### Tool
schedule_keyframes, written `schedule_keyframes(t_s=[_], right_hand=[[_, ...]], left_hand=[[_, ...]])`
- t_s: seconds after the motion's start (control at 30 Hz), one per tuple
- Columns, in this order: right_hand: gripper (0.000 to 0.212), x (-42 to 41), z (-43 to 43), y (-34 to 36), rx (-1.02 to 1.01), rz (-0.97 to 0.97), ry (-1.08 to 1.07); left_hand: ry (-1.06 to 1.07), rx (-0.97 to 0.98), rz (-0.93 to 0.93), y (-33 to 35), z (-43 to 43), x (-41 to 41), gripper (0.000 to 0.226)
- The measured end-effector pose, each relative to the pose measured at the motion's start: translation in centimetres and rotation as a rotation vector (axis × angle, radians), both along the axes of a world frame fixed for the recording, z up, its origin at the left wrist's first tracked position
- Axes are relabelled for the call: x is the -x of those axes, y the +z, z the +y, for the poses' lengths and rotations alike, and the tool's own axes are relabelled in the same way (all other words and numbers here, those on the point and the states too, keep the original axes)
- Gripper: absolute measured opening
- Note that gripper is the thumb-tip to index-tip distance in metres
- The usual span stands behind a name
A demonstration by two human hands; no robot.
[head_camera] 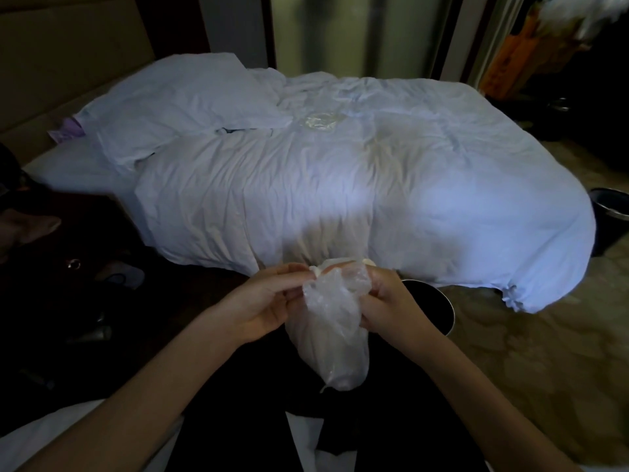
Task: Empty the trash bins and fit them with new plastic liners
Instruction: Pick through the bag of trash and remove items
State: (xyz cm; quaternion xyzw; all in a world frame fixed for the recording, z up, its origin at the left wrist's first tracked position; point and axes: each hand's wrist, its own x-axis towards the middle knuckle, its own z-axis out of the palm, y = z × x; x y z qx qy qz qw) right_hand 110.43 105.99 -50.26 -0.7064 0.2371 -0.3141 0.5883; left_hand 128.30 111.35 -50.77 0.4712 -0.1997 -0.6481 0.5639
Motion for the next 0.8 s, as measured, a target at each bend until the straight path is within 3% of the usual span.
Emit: schedule_keyframes(t_s=[0.13,0.33,0.5,0.8], right_hand=[[0.01,1.1,-0.2,0.2,0.097,0.041,0.133],[0.025,2.1,-0.3,0.1,-0.116,0.025,0.161],[0.029,2.2,-0.7,0.5,-0.31,0.014,0.197],[0.036,2.8,0.3,1.2,-0.459,0.044,0.18]], left_hand=[[-0.081,0.004,-0.044,-0.1,0.0,0.0,0.019],[-0.191,0.1,-0.296,0.8,-0.2,-0.7,0.024],[-0.236,0.102,-0.304,1.8,0.2,-1.1,0.021],[-0.262,0.056,-0.248,1.4,0.6,-0.1,0.034]])
